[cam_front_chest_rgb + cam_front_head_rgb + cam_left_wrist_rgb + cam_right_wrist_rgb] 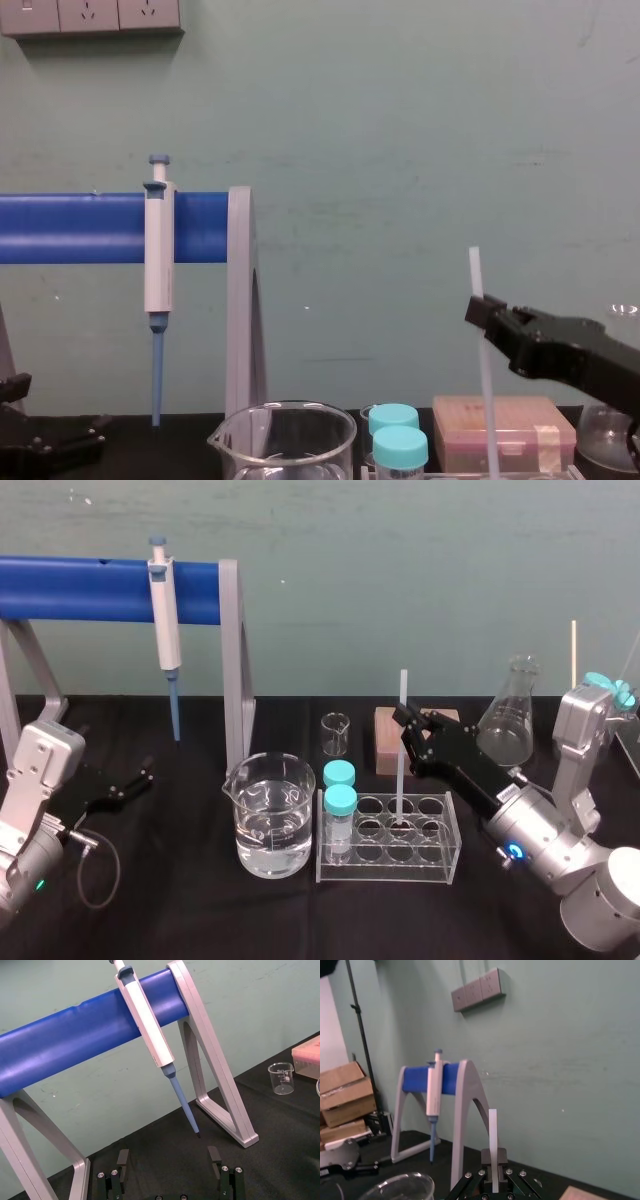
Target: Pick up the stirring rod with one hand, then place it down.
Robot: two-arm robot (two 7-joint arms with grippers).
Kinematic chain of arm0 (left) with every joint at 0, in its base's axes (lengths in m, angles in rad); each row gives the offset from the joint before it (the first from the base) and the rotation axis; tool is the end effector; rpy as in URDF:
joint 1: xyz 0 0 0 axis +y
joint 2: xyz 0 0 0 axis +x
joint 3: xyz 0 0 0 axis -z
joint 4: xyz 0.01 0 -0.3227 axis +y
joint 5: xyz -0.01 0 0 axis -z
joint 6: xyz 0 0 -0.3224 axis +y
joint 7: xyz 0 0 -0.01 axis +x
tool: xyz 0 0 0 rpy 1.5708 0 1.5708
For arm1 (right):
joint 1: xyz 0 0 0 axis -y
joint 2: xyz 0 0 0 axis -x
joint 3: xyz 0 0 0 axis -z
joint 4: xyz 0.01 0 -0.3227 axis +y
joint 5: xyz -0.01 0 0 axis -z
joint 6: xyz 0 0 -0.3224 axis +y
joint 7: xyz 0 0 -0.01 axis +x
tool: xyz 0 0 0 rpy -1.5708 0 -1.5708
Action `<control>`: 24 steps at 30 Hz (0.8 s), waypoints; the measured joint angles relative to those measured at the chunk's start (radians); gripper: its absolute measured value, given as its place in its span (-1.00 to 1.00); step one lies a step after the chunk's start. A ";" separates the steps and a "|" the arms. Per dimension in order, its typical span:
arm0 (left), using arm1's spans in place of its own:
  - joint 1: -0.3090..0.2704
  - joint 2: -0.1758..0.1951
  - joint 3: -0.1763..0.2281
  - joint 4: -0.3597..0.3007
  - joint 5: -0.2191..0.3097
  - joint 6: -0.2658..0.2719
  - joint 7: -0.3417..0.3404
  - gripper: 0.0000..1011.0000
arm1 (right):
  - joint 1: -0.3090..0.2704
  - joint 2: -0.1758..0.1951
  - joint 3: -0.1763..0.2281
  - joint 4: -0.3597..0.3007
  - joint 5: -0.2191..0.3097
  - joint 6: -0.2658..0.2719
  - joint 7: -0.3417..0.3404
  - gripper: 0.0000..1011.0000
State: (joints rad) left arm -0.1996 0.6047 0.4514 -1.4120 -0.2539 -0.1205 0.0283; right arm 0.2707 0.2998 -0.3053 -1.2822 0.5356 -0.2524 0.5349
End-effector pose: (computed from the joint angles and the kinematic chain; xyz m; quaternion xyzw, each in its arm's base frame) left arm 0.3763 0.0977 -0.3312 0.1415 -0.1325 0.5799 0.7913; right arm 0.4162 -0.0329 -0.3353 0.1138 -0.0127 -0.4201 0.9002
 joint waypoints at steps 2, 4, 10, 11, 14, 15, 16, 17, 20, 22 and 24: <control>0.000 0.000 0.000 0.000 0.000 0.000 0.000 0.98 | 0.002 -0.004 -0.002 0.018 -0.007 -0.001 -0.004 -0.88; 0.000 0.000 0.000 0.000 0.000 0.000 0.000 0.98 | 0.004 -0.008 -0.002 0.032 -0.013 -0.002 -0.008 -0.88; 0.000 0.000 0.000 0.000 0.000 0.000 0.000 0.98 | 0.002 -0.017 -0.002 0.052 -0.020 0.000 -0.013 -0.88; 0.000 0.000 0.000 0.000 0.000 0.000 0.000 0.98 | 0.001 -0.018 -0.002 0.052 -0.020 0.001 -0.014 -0.88; 0.000 0.000 0.000 0.000 0.000 0.000 0.000 0.98 | -0.002 -0.021 0.000 0.054 -0.023 0.004 -0.015 -0.88; 0.000 0.000 0.000 0.000 0.000 0.000 0.000 0.98 | -0.003 -0.022 0.001 0.055 -0.024 0.005 -0.017 -0.88; 0.000 0.000 0.000 0.000 0.000 0.000 0.000 0.98 | -0.004 -0.022 0.002 0.055 -0.025 0.005 -0.018 -0.88; 0.000 0.000 0.000 0.000 0.000 0.000 0.000 0.98 | -0.004 -0.022 0.003 0.055 -0.026 0.005 -0.019 -0.88; 0.000 0.000 0.000 0.000 0.000 0.000 0.000 0.98 | -0.005 -0.023 0.003 0.055 -0.029 0.006 -0.021 -0.88; 0.000 0.000 0.000 0.000 0.000 0.000 0.000 0.98 | -0.005 -0.023 0.003 0.055 -0.040 0.007 -0.029 -0.88; 0.000 0.000 0.000 0.000 0.000 0.000 0.000 0.98 | -0.006 -0.022 0.003 0.054 -0.049 0.007 -0.035 -0.88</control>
State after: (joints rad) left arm -0.1995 0.6047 0.4514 -1.4120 -0.2539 -0.1205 0.0283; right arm 0.2643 0.2774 -0.3022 -1.2285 0.4870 -0.2457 0.4994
